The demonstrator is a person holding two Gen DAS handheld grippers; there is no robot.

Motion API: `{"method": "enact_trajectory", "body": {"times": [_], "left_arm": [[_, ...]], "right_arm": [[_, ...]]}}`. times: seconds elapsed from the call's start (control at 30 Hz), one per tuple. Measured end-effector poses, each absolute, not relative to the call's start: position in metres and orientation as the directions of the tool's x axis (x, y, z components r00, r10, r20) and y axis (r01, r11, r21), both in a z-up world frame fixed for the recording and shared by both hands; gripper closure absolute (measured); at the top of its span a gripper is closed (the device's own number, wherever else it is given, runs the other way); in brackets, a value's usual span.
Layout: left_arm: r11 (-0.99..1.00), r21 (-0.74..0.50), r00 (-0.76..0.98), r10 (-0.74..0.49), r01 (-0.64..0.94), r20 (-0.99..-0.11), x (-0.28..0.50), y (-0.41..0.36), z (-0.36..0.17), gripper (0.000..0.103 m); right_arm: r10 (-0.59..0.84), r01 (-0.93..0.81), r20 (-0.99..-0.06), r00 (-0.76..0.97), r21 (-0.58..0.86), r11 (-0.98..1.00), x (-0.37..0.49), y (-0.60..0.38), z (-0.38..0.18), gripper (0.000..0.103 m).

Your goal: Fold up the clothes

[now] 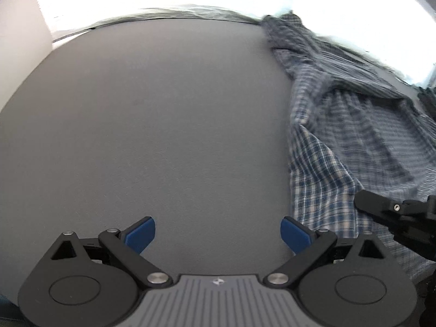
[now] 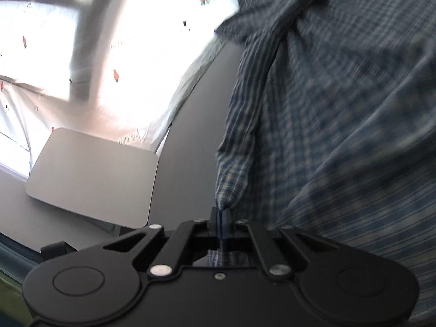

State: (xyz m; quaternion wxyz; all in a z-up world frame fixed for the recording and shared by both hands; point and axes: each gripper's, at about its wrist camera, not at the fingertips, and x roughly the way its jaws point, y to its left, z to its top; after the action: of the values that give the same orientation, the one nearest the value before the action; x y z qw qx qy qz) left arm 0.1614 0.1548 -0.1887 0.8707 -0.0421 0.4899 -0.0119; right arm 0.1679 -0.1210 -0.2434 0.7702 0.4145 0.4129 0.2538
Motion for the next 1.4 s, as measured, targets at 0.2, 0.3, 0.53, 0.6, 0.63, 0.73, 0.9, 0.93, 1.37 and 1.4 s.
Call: {"method": "enact_trajectory", "body": {"times": [0.2, 0.3, 0.53, 0.6, 0.63, 0.73, 0.9, 0.93, 1.37, 1.4], "left_arm": [[0.990, -0.126, 0.481, -0.143, 0.067, -0.865, 0.164, 0.099, -0.191, 0.005], [0.986, -0.129, 0.464, -0.161, 0.102, -0.871, 0.165, 0.071, -0.192, 0.005], [0.986, -0.066, 0.415, -0.125, 0.155, -0.901, 0.166, 0.015, -0.204, 0.005], [0.987, -0.022, 0.398, -0.085, 0.160, -0.913, 0.164, 0.004, -0.211, 0.005], [0.987, 0.000, 0.394, -0.063, 0.158, -0.917, 0.164, -0.001, -0.214, 0.005], [0.989, 0.034, 0.391, -0.024, 0.142, -0.920, 0.162, -0.009, -0.219, 0.005], [0.997, 0.027, 0.370, -0.001, 0.070, -0.929, 0.165, -0.007, -0.215, 0.005], [0.998, 0.024, 0.373, 0.003, 0.052, -0.928, 0.167, -0.006, -0.213, 0.005], [0.982, -0.109, 0.537, -0.011, -0.152, -0.843, 0.249, 0.048, -0.178, 0.006], [0.978, -0.125, 0.551, -0.012, -0.168, -0.834, 0.263, 0.052, -0.177, 0.006]], "right_arm": [[0.695, -0.026, -0.448, 0.562, 0.830, 0.557, 0.157, -0.184, -0.235, 0.102], [0.675, -0.022, -0.468, 0.570, 0.813, 0.582, 0.155, -0.204, -0.239, 0.102], [0.616, 0.002, -0.563, 0.550, 0.739, 0.673, 0.151, -0.250, -0.247, 0.102], [0.601, -0.008, -0.598, 0.530, 0.706, 0.709, 0.153, -0.254, -0.252, 0.102], [0.597, -0.021, -0.611, 0.520, 0.690, 0.724, 0.155, -0.255, -0.254, 0.102], [0.591, -0.059, -0.645, 0.485, 0.650, 0.757, 0.164, -0.253, -0.258, 0.102], [0.642, -0.116, -0.648, 0.410, 0.661, 0.741, 0.178, -0.259, -0.259, 0.099], [0.657, -0.127, -0.639, 0.400, 0.671, 0.731, 0.181, -0.263, -0.257, 0.097], [0.571, -0.091, -0.588, 0.573, 0.646, 0.758, 0.265, -0.343, -0.227, 0.083], [0.530, -0.062, -0.601, 0.598, 0.625, 0.778, 0.274, -0.349, -0.225, 0.083]]}}
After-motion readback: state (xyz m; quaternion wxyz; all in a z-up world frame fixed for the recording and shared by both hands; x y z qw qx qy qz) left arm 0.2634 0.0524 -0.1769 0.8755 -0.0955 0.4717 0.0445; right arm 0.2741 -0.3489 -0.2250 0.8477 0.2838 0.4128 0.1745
